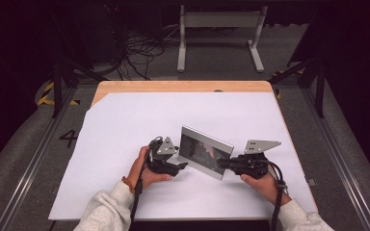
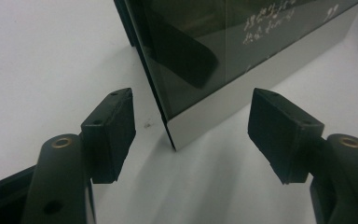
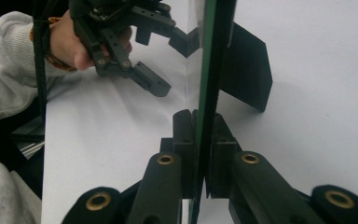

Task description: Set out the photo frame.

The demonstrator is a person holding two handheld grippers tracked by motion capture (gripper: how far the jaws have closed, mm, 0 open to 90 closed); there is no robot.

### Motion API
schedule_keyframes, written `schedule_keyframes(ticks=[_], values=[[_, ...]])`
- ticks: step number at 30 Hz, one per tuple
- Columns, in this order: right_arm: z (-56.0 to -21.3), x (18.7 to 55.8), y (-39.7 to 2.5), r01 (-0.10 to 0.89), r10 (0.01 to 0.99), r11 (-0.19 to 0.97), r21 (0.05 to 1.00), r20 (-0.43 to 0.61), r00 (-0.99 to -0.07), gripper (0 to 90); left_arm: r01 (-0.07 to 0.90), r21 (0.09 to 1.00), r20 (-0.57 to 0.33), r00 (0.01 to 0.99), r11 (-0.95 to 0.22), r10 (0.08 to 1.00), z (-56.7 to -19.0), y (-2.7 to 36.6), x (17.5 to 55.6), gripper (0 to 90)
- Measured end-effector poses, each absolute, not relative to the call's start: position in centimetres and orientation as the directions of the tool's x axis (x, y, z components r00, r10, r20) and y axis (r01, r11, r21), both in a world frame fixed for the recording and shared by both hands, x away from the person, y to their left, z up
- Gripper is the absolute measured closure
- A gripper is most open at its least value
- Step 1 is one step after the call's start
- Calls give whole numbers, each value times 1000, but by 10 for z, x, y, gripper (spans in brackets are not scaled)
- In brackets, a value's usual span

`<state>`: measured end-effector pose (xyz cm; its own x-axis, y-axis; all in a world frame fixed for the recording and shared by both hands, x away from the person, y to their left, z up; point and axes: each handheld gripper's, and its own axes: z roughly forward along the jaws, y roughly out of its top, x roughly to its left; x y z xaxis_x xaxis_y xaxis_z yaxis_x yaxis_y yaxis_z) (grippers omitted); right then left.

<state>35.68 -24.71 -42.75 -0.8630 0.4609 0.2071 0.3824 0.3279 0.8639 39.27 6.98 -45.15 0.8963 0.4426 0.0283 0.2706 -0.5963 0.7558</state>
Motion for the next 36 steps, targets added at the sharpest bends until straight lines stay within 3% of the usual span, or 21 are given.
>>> schedule_keyframes(ticks=[14, 21, 25, 36], values=[[-426, 353, -242, 348, 456, 365, 864, 160, -876, 842, 282, 764, -13, 906, -580, 423, -452, 61, 400, 333], [-424, 343, -242, 309, 496, 427, 850, 66, -866, 773, 264, 766, -6, 915, -586, 404, -452, 58, 399, 348], [-425, 340, -244, 308, 490, 444, 842, 59, -870, 815, 264, 764, -10, 917, -589, 399, -452, 56, 399, 353], [-425, 340, -244, 312, 493, 450, 837, 58, -868, 820, 262, 763, -22, 924, -592, 381, -451, 58, 399, 402]])
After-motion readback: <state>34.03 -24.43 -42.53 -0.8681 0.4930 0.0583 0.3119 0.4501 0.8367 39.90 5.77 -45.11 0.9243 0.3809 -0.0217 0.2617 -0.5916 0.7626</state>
